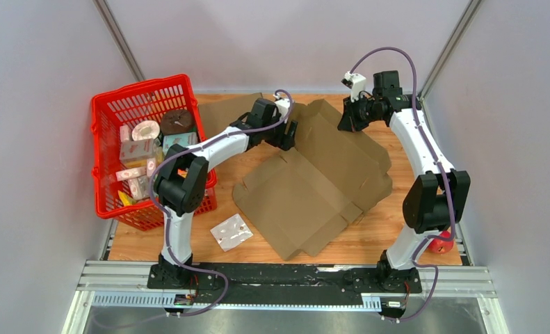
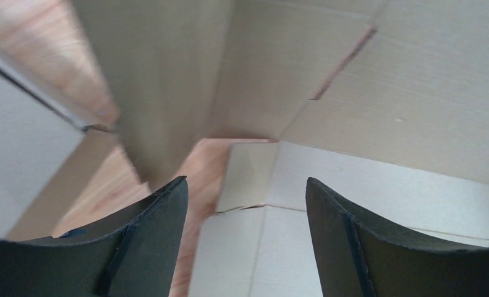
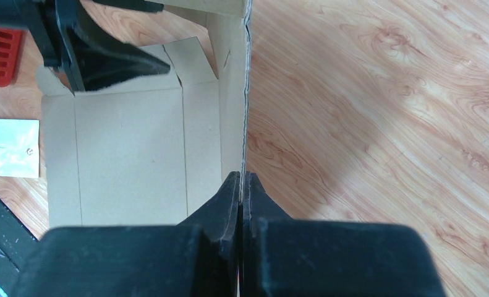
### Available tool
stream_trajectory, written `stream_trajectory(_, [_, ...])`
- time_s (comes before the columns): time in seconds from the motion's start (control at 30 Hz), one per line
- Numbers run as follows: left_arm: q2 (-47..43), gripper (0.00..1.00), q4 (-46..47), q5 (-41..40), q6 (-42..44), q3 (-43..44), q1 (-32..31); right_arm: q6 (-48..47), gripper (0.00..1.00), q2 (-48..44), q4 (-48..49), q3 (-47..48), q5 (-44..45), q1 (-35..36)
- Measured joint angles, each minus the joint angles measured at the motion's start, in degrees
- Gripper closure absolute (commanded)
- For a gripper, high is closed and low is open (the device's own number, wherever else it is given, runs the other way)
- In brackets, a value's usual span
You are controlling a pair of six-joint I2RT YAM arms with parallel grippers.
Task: Fold the paper box
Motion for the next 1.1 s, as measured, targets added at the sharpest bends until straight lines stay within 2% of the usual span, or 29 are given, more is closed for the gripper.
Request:
stream_trajectory(0.27, [4.0, 0.21, -3.5, 1.1, 0.2, 2.7, 1.4, 0.0, 1.0, -0.3, 0.0, 0.0, 0.0, 0.2])
stream_trajectory(0.37, [6.0, 0.26, -4.8, 3.0, -0.4, 3.1, 0.9, 0.0, 1.0, -0.3, 0.1, 0.0, 0.0, 0.2])
stream_trajectory(0.47, [6.1, 0.43, -4.3, 4.5, -0.6, 1.3, 0.4, 0.0, 1.0, -0.3, 0.1, 0.0, 0.0, 0.3])
stream_trajectory(0.57, [5.3, 0.47, -1.7, 4.9, -0.6, -2.1, -0.7, 0.0, 1.0, -0.3, 0.2, 0.0, 0.0, 0.6])
stream_trajectory(0.63, [4.3, 0.47, -0.3, 4.8, -0.6, -4.7, -1.7, 0.0, 1.0, -0.3, 0.2, 0.0, 0.0, 1.0])
stream_trajectory(0.83, [2.4, 0.32, 4.5, 4.5, -1.6, -8.3, -5.5, 0.0, 1.0, -0.3, 0.2, 0.0, 1.0, 2.3])
stream_trajectory(1.1, [3.9, 0.31, 8.5, 7.1, -4.6, -6.6, -7.0, -0.7, 1.0, -1.0, 0.7, -0.8, 4.3, 6.0])
